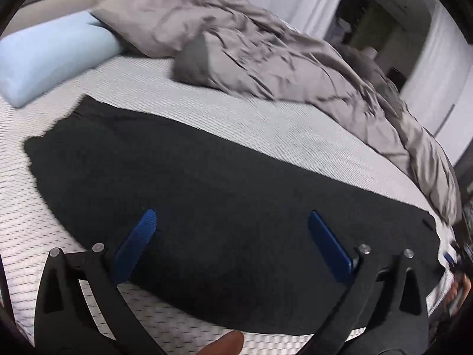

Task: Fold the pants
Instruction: 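Spread the black pants flat with both grippers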

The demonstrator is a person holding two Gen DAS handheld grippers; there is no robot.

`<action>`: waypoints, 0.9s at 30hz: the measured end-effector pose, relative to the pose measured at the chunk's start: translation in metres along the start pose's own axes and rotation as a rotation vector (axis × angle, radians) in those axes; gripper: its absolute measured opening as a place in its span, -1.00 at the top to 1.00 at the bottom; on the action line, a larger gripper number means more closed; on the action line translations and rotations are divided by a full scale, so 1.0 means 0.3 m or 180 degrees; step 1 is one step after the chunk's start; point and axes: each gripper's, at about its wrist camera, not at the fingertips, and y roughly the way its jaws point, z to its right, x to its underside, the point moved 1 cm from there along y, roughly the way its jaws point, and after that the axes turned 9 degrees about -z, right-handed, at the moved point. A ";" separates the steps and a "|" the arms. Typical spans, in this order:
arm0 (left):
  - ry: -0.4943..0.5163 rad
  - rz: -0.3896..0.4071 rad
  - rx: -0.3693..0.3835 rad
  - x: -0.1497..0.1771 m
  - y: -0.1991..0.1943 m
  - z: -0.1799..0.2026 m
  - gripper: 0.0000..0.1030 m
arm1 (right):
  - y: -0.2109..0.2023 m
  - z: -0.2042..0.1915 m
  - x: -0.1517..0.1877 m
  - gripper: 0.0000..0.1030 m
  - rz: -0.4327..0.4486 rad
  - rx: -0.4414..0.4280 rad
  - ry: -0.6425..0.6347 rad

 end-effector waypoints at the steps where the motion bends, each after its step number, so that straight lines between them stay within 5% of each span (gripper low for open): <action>1: 0.0021 -0.0032 0.0021 0.008 0.013 0.011 -0.97 | 0.042 -0.001 -0.027 -0.33 -0.0136 -0.0035 -0.0075; 8: 0.0178 -0.0269 -0.0017 0.022 0.132 0.079 -0.97 | 0.334 -0.124 -0.243 -0.31 -0.0591 0.0031 -0.0571; 11: 0.0185 -0.0276 -0.0022 0.003 0.160 0.086 -0.98 | 0.394 -0.184 -0.268 0.06 -0.0837 -0.0028 -0.0764; 13: 0.0192 -0.0281 0.0003 0.000 0.165 0.089 -0.98 | 0.381 -0.231 -0.261 0.27 -0.0764 0.0090 -0.1081; 14: 0.0194 -0.0282 0.0009 -0.002 0.166 0.089 -0.98 | 0.367 -0.260 -0.250 0.63 -0.0723 0.0123 -0.1286; 17: 0.0245 -0.0306 0.0000 0.005 0.171 0.095 -0.97 | 0.314 -0.322 -0.234 0.83 -0.0506 0.0191 -0.1616; 21: 0.0243 -0.0310 -0.0021 0.006 0.172 0.090 -0.97 | 0.242 -0.363 -0.208 0.88 -0.0220 0.0275 -0.1725; 25: 0.0248 -0.0313 -0.0041 0.001 0.173 0.080 -0.98 | 0.242 -0.316 -0.203 0.88 -0.0056 0.0778 -0.1512; 27: 0.0264 -0.0336 -0.0072 0.002 0.180 0.081 -0.98 | 0.349 -0.260 -0.203 0.99 -0.0221 0.1403 -0.1329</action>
